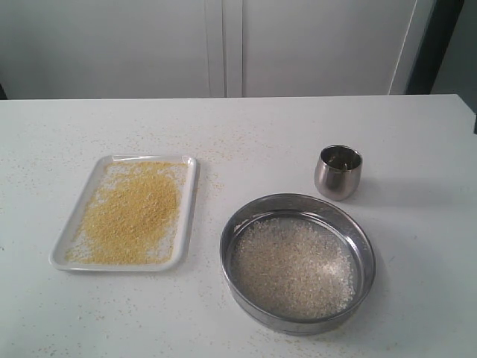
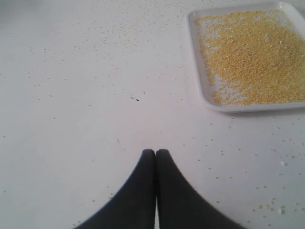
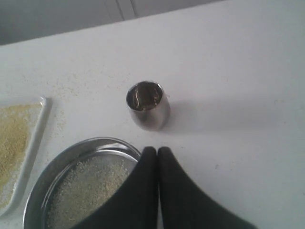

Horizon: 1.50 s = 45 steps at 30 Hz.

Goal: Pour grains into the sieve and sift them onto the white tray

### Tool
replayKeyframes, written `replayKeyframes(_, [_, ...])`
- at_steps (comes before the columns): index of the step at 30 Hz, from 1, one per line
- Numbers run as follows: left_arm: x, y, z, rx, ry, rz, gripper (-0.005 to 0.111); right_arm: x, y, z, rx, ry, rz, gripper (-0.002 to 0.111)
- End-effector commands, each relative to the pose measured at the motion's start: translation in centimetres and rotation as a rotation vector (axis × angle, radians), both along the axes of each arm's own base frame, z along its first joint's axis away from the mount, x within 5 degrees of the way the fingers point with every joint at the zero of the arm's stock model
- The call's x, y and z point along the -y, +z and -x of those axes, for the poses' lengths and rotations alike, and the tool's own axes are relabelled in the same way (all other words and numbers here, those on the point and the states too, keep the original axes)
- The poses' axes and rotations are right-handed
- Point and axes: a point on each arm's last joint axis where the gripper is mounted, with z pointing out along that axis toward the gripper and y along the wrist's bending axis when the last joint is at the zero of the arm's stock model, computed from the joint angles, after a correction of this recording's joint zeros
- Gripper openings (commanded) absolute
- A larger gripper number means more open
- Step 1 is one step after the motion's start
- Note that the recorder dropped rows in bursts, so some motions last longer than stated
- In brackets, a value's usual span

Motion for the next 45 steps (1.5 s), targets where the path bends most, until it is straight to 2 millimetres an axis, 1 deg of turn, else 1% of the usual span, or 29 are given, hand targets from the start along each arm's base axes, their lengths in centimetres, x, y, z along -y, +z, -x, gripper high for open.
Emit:
replayKeyframes(1, [0.0,-0.1,0.0,0.003,0.003,0.005,0.0,0.4,1.2,2.0,0.095,-0.007,0.001,0.0])
replayKeyframes(4, [0.0,-0.1,0.0,0.003,0.003,0.005,0.0,0.5,1.6,3.1,0.146,-0.008,-0.005,0.0])
replayKeyframes(6, [0.0,-0.1,0.0,0.003,0.003,0.005,0.0,0.6,1.3,3.9,0.163,-0.008,-0.007,0.0])
replayKeyframes(17, [0.0,-0.1,0.0,0.003,0.003,0.005,0.0,1.1,-2.2,8.2,0.234,-0.009,-0.014,0.0])
replayKeyframes(21, [0.0,-0.1,0.0,0.004,0.002,0.003,0.0,1.3,-3.6,9.2,0.251,-0.011,-0.008,0.0])
replayKeyframes(27, [0.0,-0.1,0.0,0.003,0.003,0.005,0.0,2.0,-5.7,10.1,0.275,-0.03,0.095,0.0])
replayKeyframes(29, [0.0,-0.1,0.0,0.003,0.003,0.005,0.0,2.0,-6.6,10.4,0.275,-0.031,0.097,0.0])
replayKeyframes(35, [0.0,-0.1,0.0,0.003,0.003,0.005,0.0,2.1,-8.7,10.8,0.348,-0.035,0.111,0.0])
replayKeyframes(40, [0.0,-0.1,0.0,0.003,0.003,0.005,0.0,2.3,-10.8,10.8,0.327,-0.039,0.146,0.0])
replayKeyframes(41, [0.0,-0.1,0.0,0.003,0.003,0.005,0.0,2.3,-11.1,10.7,0.326,-0.038,0.146,0.0])
replayKeyframes(45, [0.0,-0.1,0.0,0.003,0.003,0.005,0.0,2.2,-11.3,10.4,0.371,-0.035,0.141,0.0])
